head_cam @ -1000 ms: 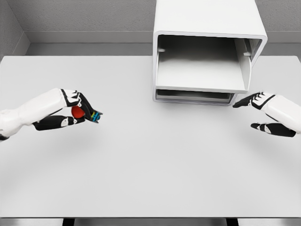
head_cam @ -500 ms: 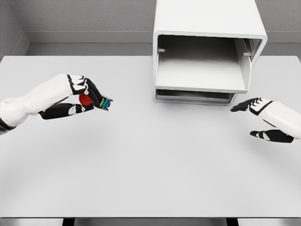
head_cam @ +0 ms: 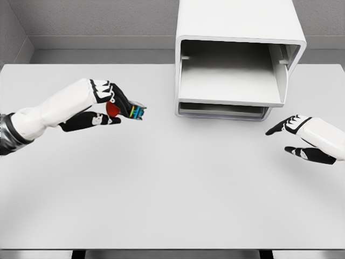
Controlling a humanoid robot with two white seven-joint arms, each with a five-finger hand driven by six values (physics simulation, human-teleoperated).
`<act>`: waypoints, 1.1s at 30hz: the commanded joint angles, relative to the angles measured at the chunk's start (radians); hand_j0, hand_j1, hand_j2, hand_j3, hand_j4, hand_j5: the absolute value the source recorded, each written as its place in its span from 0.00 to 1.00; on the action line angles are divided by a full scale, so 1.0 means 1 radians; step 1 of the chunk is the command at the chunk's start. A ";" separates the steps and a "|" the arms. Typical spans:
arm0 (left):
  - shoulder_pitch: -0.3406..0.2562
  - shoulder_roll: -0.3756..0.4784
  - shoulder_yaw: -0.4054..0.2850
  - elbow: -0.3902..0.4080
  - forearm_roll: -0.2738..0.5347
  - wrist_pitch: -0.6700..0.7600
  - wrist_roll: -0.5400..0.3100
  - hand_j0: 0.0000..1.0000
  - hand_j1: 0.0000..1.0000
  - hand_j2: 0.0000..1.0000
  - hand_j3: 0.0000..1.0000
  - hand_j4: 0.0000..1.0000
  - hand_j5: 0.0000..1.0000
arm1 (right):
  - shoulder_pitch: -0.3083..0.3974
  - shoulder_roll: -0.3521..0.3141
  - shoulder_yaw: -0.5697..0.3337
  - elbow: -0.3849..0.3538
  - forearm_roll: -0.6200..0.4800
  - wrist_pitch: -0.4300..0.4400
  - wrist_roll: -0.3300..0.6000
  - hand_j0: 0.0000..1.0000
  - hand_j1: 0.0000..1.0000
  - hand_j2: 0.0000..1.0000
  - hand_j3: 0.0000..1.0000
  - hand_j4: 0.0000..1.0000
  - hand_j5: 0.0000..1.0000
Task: Slide open multi-storey tabletop storage cabinets and put open load switch and slide close multi-storey tabletop storage cabinets
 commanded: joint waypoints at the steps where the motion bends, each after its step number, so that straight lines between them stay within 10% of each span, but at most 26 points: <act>1: 0.000 -0.013 -0.001 0.000 0.002 0.003 0.000 0.43 0.43 0.43 0.43 0.43 0.43 | 0.000 -0.001 0.000 -0.001 -0.008 0.003 0.000 0.64 0.64 0.64 0.64 0.64 0.64; 33: -0.072 -0.250 -0.004 0.000 -0.150 0.003 0.000 0.43 0.43 0.43 0.43 0.43 0.43 | 0.071 0.003 0.001 0.009 0.009 0.003 0.000 0.70 0.70 0.70 0.70 0.70 0.70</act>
